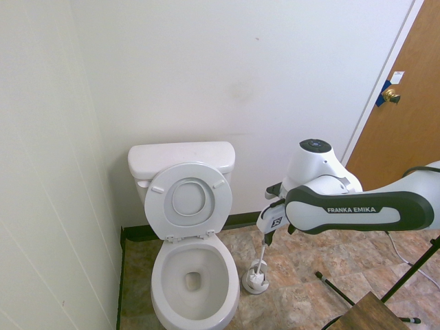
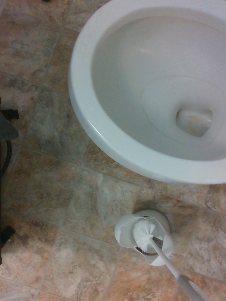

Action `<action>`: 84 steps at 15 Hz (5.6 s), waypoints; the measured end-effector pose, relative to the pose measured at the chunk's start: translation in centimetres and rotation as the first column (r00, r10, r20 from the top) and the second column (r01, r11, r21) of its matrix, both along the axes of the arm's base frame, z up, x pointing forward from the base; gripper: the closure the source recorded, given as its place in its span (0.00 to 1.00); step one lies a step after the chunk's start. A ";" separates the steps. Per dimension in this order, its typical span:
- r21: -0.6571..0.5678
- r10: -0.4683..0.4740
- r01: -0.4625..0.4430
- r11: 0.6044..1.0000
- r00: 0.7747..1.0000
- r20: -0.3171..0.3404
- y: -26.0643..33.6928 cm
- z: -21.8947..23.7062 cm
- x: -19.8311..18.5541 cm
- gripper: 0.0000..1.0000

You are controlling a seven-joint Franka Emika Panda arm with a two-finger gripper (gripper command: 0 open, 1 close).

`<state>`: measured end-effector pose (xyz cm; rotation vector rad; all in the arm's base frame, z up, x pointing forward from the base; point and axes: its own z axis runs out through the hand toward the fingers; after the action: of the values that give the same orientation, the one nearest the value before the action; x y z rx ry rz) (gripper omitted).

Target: Clean the toilet

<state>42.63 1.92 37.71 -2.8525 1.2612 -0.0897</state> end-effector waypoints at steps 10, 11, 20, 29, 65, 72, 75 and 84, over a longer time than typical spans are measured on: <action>-0.026 -0.167 0.169 0.985 0.984 0.060 -5.0 -4.0 6.7 0.00; -0.036 -0.199 0.201 0.979 0.978 0.056 -5.9 -5.7 7.7 0.00; -0.041 -0.366 0.365 0.930 0.930 -0.016 -14.2 -19.1 18.1 0.00; -0.019 -0.388 0.388 0.922 0.919 -0.076 -20.0 -26.1 22.9 0.00; -0.004 -0.386 0.392 0.920 0.904 -0.181 -22.5 -38.1 25.2 1.00; -0.003 -0.385 0.392 0.920 0.903 -0.192 -22.5 -38.5 24.9 1.00; 0.000 -0.387 0.395 0.919 0.901 -0.195 -22.6 -38.7 24.7 1.00; 0.044 -0.403 0.409 0.912 0.910 -0.100 -22.6 -39.3 21.5 1.00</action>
<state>64.08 -20.64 -1.59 -2.5186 1.8231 0.0728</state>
